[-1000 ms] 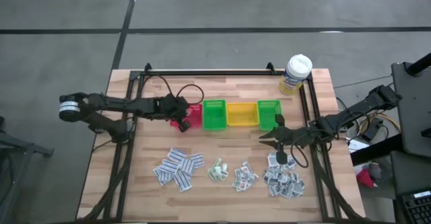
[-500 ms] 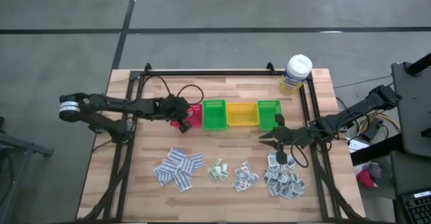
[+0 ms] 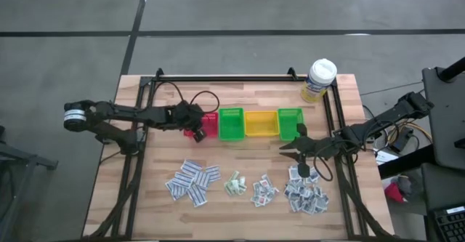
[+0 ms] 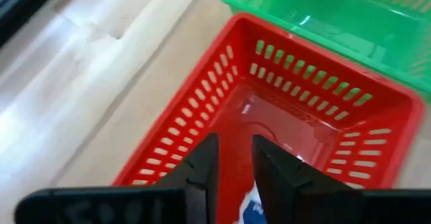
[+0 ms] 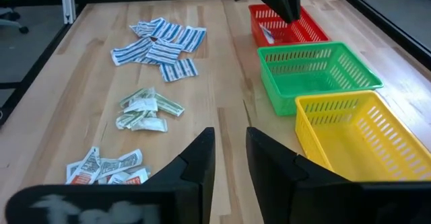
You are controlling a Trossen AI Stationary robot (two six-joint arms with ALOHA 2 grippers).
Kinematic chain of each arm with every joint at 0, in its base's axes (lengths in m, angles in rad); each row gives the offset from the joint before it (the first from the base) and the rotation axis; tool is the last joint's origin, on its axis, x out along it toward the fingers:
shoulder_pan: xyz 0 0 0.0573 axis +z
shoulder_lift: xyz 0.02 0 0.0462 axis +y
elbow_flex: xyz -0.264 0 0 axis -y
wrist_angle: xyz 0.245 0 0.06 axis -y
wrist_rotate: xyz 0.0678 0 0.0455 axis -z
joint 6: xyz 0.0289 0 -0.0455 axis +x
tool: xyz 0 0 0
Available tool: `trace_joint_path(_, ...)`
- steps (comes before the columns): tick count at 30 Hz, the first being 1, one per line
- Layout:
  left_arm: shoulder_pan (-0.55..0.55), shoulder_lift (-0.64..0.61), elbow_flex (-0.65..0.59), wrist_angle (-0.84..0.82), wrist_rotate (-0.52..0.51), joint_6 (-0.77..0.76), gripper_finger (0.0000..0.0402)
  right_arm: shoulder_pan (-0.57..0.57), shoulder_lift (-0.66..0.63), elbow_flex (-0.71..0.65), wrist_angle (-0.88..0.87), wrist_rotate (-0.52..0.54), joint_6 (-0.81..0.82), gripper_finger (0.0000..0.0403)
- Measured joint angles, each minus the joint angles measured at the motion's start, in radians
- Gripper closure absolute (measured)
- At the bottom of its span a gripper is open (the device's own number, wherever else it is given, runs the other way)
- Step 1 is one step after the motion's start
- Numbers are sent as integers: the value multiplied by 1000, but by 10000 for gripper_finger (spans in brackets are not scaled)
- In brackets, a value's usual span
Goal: Pick & Place First Aid Supplies
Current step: Put the alcohol pad into the red basket
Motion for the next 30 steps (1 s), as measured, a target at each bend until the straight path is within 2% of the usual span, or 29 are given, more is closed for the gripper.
trace_joint_path(6,-1,-18,42,-18,-8,23,310,0,0,0,0,0,0,334)
trace_joint_path(8,-1,-33,66,-44,19,22,309,0,0,0,0,0,0,337)
trace_joint_path(14,-9,-98,107,-68,263,13,309,0,0,0,-4,0,0,342)
trace_joint_path(16,-24,-122,106,-64,310,12,309,0,0,0,-4,0,0,341)
trace_joint_path(24,-128,-206,58,-49,320,18,309,0,0,0,-8,-8,-4,333)
trace_joint_path(30,-198,-269,-28,86,318,19,309,0,6,0,-75,-127,39,337)
